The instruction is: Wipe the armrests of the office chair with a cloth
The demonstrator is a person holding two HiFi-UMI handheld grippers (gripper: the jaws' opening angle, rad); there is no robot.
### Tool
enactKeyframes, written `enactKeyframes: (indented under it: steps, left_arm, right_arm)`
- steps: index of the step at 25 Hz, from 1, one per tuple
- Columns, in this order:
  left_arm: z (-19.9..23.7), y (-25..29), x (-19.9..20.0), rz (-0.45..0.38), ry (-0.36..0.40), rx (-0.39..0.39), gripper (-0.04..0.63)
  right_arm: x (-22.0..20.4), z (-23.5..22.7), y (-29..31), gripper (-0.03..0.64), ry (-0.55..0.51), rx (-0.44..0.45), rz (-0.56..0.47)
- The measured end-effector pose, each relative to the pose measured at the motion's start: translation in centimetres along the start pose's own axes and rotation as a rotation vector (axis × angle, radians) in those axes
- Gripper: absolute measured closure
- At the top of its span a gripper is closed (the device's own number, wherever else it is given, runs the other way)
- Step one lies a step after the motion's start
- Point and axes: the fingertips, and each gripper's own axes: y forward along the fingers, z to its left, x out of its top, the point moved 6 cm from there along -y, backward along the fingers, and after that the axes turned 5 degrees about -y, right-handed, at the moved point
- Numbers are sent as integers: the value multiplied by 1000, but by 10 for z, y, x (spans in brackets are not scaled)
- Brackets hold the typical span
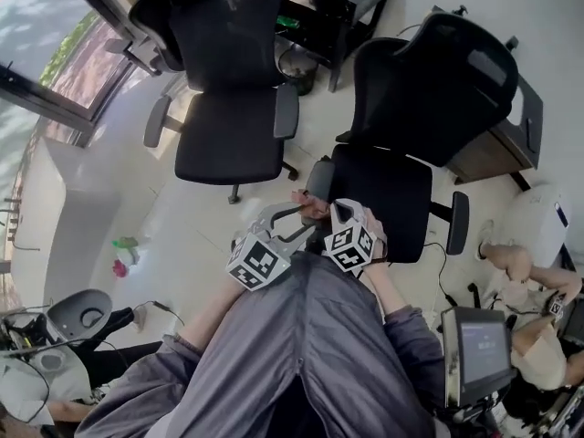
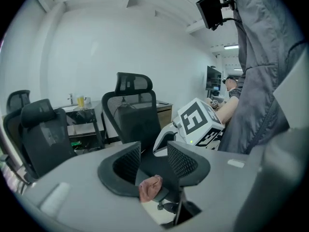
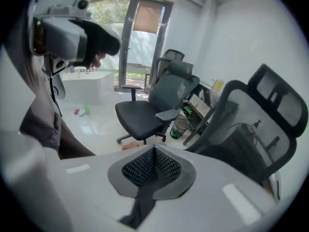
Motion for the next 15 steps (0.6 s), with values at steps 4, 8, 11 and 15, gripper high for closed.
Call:
enactKeyframes:
  steps: [4, 8, 11, 15]
  left_arm:
    - [-9, 18, 2, -27, 47, -126, 403]
    - [-19, 20, 9, -78, 70, -258, 403]
    - [-15, -5, 2, -69, 72, -298, 403]
    - [-36, -23, -9, -22, 148, -320, 428]
  right_arm:
    - [14, -9, -37, 615, 73, -116, -40]
    - [14, -6, -71, 615, 169, -245, -7]
    - [26, 12, -79, 615, 200, -302, 7]
    - [29, 31, -107, 615, 208, -364, 16]
